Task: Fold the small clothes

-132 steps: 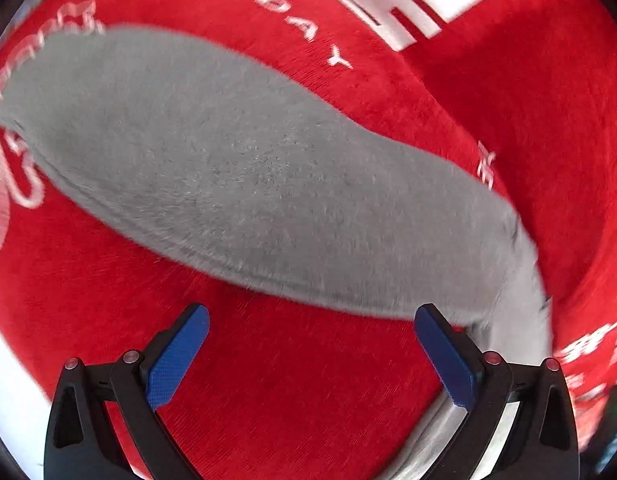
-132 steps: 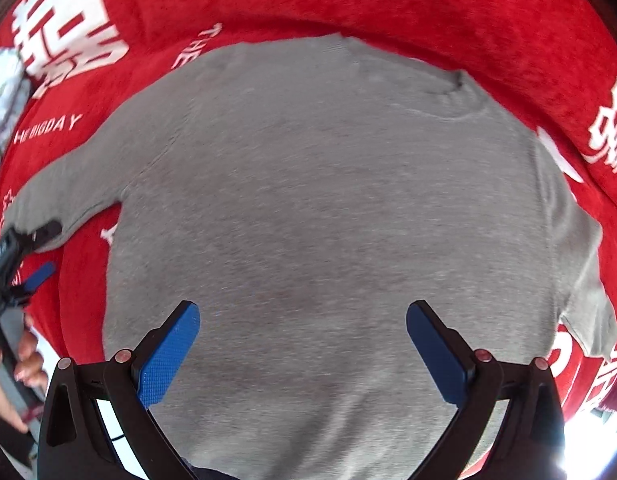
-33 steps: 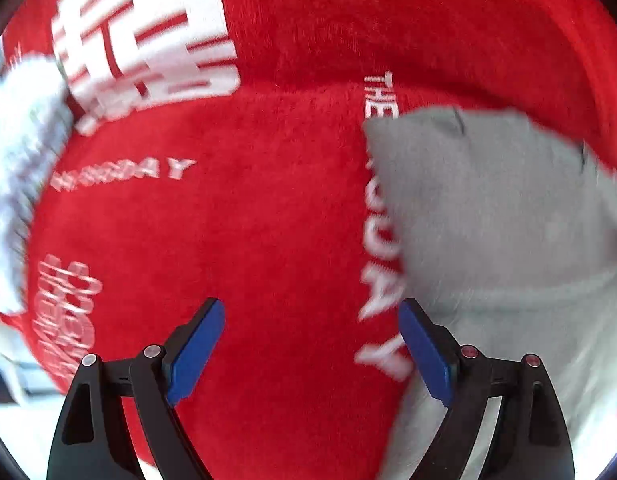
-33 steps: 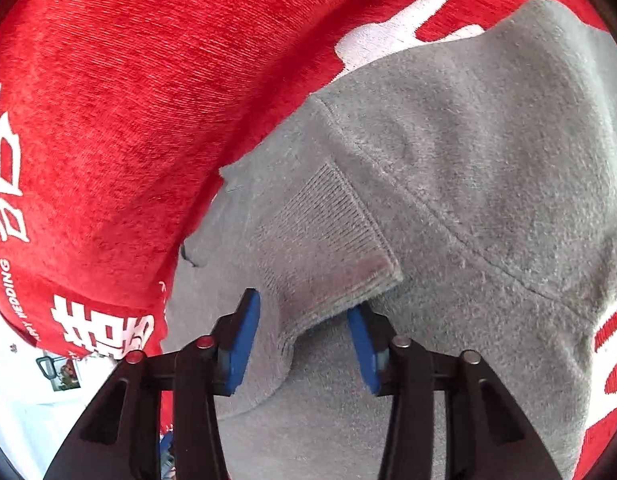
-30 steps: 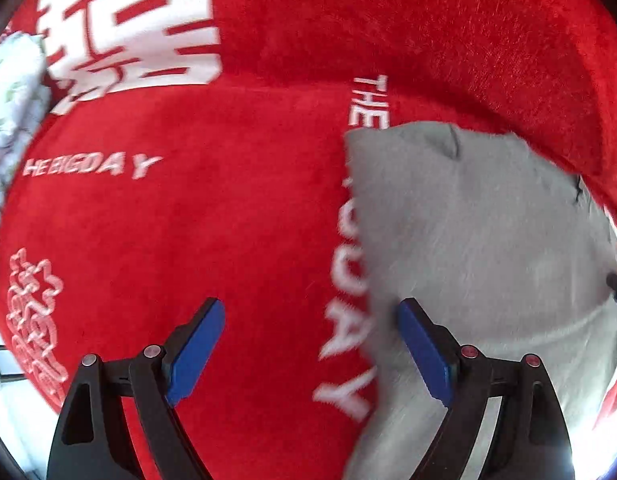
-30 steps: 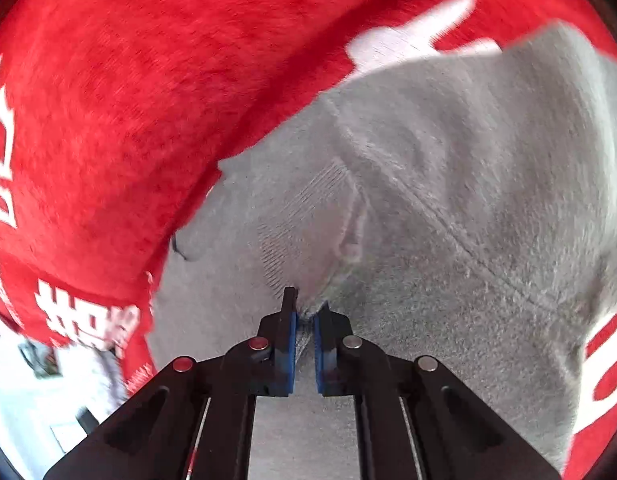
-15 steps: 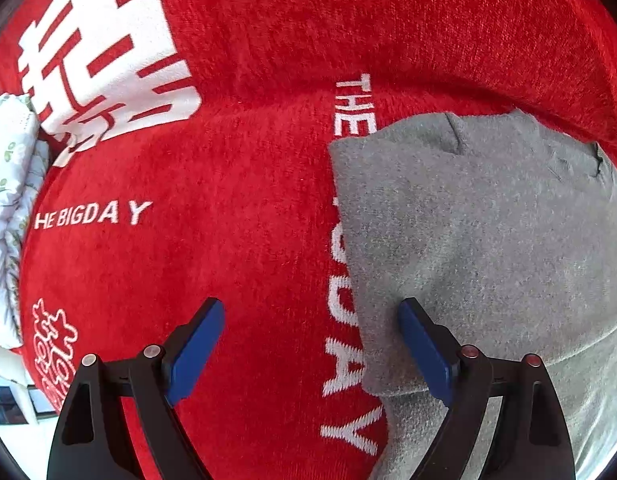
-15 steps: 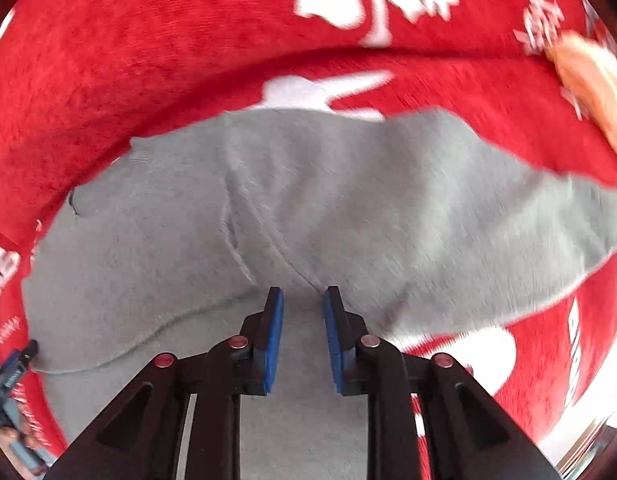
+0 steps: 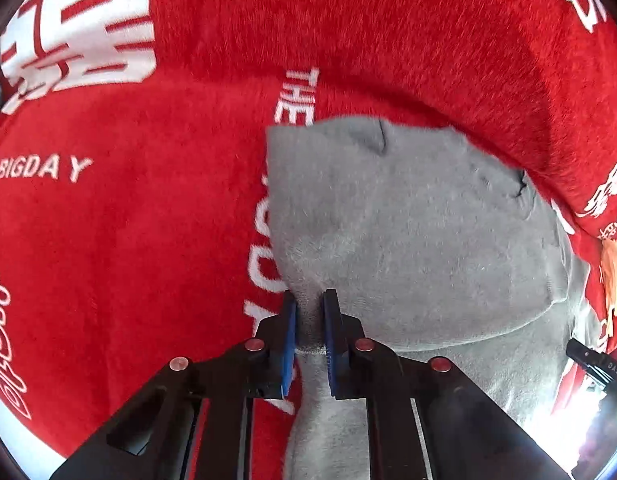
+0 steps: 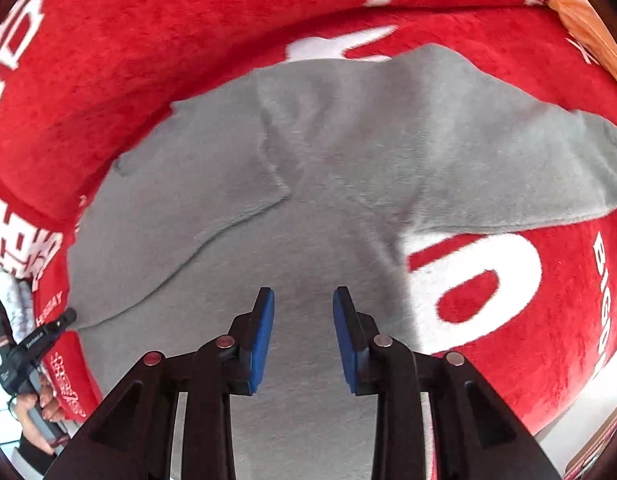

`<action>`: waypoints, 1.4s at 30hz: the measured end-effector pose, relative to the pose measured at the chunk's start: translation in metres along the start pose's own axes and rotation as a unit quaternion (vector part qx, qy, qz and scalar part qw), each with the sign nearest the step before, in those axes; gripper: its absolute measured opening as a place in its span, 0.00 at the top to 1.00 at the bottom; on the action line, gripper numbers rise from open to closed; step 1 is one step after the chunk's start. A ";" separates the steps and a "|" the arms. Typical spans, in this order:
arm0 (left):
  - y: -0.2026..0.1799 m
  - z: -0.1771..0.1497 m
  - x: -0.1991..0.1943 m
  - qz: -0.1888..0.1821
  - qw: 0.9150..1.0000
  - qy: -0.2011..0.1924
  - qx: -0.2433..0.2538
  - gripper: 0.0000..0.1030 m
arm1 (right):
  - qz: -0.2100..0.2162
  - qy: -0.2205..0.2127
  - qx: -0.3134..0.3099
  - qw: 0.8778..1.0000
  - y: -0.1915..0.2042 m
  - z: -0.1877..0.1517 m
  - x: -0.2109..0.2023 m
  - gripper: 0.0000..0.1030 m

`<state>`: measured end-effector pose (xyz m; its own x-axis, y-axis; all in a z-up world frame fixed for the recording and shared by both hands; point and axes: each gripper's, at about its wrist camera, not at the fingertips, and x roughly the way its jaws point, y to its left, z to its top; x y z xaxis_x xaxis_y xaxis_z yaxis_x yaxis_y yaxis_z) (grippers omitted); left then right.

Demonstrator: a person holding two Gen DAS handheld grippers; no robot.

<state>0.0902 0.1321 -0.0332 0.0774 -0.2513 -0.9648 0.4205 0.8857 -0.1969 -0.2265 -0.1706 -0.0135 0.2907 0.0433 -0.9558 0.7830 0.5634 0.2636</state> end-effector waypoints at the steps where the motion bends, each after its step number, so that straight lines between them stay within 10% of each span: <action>1: 0.005 -0.001 0.002 0.005 1.000 0.002 -0.001 0.90 | 0.001 0.001 -0.007 1.000 0.004 -0.001 0.001 0.67; 15: 0.016 -0.010 -0.018 0.086 0.996 -0.023 0.002 0.90 | 0.044 -0.039 -0.028 0.998 0.050 0.037 0.017 0.68; 26: -0.065 -0.025 -0.005 0.083 0.994 0.002 0.071 0.90 | 0.004 0.019 -0.042 0.999 0.022 0.029 0.031 0.76; 42: -0.169 -0.063 0.015 0.071 0.985 0.064 0.143 0.89 | 0.069 0.047 0.052 0.995 -0.041 -0.015 0.004 0.48</action>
<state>-0.0369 0.0038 -0.0256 0.0457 -0.0654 -0.9968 0.6530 0.7571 -0.0197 -0.2658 -0.1815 -0.0298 0.3500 0.1935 -0.9165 0.7936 0.4586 0.3999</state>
